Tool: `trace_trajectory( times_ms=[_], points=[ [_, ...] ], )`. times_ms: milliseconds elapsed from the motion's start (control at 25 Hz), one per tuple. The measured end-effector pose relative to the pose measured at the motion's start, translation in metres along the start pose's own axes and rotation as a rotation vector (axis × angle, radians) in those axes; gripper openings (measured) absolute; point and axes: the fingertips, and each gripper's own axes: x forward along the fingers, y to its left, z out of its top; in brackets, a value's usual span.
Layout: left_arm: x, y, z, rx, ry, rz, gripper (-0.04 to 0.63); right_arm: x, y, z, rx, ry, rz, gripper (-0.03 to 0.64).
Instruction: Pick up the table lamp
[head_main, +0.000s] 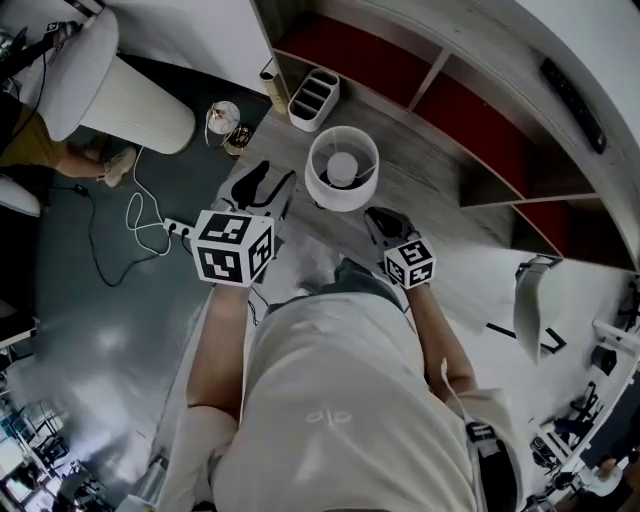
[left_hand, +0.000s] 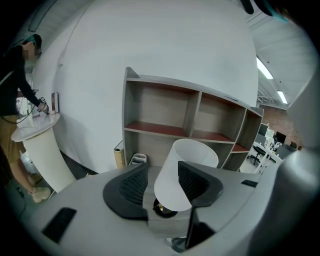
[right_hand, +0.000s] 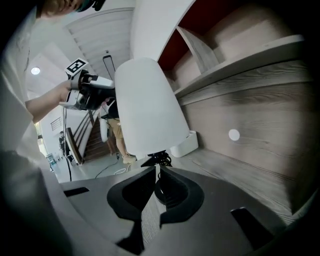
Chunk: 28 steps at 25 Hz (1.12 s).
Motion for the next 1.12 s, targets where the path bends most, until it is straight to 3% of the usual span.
trace_trajectory(
  times_ms=[440, 960, 1120],
  points=[
    [0.049, -0.012, 0.043, -0.009, 0.024, -0.013, 0.209, 0.010, -0.034, 0.000, 0.009, 0.027, 0.036, 0.038],
    [0.087, -0.019, 0.022, 0.107, 0.155, 0.030, 0.207, 0.017, -0.054, -0.007, 0.033, 0.038, 0.041, 0.038],
    [0.089, -0.020, 0.020, 0.111, 0.166, 0.026, 0.176, 0.017, -0.056, -0.008, 0.037, 0.041, 0.038, 0.038]
  ],
)
